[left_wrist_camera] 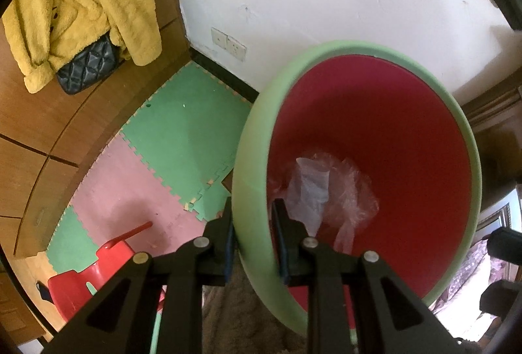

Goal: Collect trash
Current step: 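Carry the blue tissue over the bucket and open the right tool, then move the open right tool from the bucket back to the nightstand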

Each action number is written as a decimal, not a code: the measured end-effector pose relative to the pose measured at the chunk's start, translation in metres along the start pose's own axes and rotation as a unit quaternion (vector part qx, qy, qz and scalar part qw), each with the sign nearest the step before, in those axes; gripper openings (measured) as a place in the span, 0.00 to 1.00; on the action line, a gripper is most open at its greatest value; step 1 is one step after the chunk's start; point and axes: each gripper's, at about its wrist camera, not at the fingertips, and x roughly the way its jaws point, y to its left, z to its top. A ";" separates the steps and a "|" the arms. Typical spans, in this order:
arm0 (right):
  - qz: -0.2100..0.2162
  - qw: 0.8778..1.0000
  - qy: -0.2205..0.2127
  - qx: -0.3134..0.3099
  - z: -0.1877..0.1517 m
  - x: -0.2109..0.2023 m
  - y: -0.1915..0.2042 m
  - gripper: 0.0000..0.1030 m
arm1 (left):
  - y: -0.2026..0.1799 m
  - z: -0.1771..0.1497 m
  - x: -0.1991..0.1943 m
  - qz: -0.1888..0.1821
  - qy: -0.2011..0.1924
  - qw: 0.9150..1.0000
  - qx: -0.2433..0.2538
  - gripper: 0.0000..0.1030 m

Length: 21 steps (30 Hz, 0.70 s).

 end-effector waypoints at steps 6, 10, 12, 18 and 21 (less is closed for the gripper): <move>-0.033 0.999 -0.006 -0.002 0.001 0.006 0.002 0.37 | 0.001 -0.001 0.009 -0.006 0.016 1.000 -0.002 0.20; -0.041 0.999 -0.012 -0.010 0.004 0.007 0.006 0.38 | 0.001 -0.004 0.009 -0.008 0.018 1.000 -0.003 0.20; -0.045 0.999 -0.011 -0.007 0.004 0.008 0.005 0.40 | 0.001 -0.004 0.009 -0.007 0.018 1.000 -0.001 0.20; -0.079 0.997 -0.013 0.010 0.001 0.007 -0.004 0.58 | 0.002 -0.002 0.011 -0.004 0.031 1.000 -0.002 0.21; -0.091 0.995 -0.025 0.009 0.002 0.003 -0.005 0.65 | 0.000 -0.003 0.011 -0.001 0.039 0.999 0.002 0.22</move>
